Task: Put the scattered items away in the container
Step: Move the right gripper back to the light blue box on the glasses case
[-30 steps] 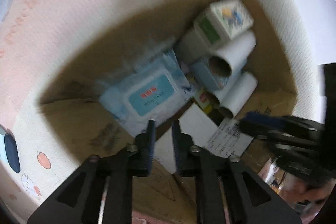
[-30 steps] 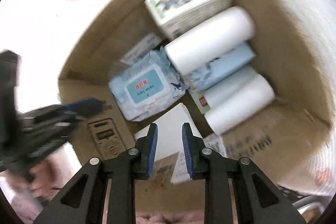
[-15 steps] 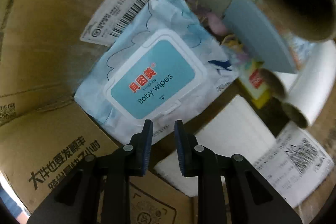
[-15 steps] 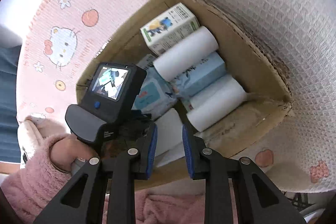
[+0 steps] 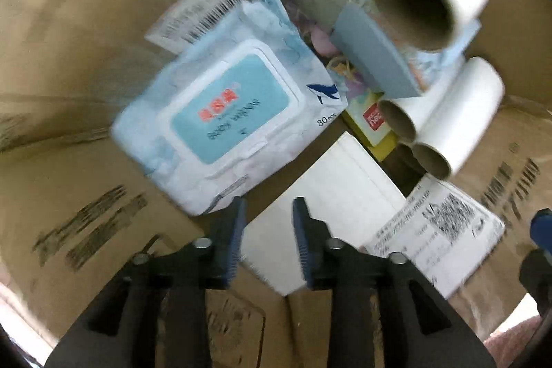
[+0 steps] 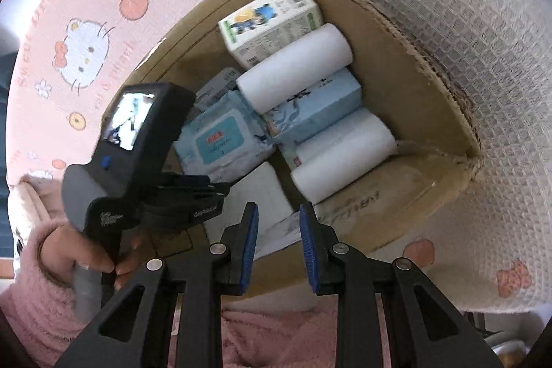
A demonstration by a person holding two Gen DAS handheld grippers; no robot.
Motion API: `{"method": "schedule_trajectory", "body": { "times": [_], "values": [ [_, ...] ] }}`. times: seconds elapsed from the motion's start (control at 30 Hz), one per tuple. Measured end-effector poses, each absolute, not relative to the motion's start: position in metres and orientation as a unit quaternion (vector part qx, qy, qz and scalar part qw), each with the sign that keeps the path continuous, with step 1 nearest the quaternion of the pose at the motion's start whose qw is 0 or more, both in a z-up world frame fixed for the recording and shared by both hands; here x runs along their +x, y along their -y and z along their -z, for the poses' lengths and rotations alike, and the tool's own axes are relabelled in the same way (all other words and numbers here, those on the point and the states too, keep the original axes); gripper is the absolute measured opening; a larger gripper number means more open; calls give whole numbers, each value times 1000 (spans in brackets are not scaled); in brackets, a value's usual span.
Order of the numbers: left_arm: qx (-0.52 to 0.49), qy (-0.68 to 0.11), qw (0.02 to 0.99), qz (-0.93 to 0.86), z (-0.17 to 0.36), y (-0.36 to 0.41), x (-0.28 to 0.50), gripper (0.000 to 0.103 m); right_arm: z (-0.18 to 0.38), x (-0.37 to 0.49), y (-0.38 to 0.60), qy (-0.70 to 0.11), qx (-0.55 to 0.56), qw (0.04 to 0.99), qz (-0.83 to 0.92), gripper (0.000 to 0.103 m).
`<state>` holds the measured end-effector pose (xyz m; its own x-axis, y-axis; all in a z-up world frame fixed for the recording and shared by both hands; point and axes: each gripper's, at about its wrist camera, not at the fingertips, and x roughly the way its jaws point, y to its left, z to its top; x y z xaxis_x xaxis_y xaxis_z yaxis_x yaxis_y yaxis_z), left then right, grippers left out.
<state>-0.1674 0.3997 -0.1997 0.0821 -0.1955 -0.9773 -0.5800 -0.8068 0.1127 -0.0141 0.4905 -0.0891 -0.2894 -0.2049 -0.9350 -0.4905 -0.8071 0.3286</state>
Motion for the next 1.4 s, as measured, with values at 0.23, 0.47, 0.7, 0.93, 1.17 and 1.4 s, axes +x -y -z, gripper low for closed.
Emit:
{"method": "schedule_trajectory", "body": {
  "times": [0.23, 0.47, 0.7, 0.93, 1.17, 1.4],
  "values": [
    [-633, -252, 206, -702, 113, -368, -117, 51, 57, -6, -445, -253, -582, 112, -765, 34],
    [-569, -218, 233, -758, 42, -314, -113, 52, 36, 5, -395, -236, -570, 128, -777, 35],
    [-559, -179, 241, -773, 31, -241, -103, 53, 34, 3, -334, -214, -575, 103, -783, 35],
    [-551, -137, 239, -788, 30, -186, -95, 53, 27, 0, -291, -203, -559, 90, -799, 35],
    [-568, -56, 202, -796, 44, -120, -108, 53, 30, -41, -240, -198, -533, 42, -822, 35],
    [-566, 9, 170, -807, 62, -41, -127, 54, 70, -104, -186, -183, -566, -11, -804, 35]
  ]
}}
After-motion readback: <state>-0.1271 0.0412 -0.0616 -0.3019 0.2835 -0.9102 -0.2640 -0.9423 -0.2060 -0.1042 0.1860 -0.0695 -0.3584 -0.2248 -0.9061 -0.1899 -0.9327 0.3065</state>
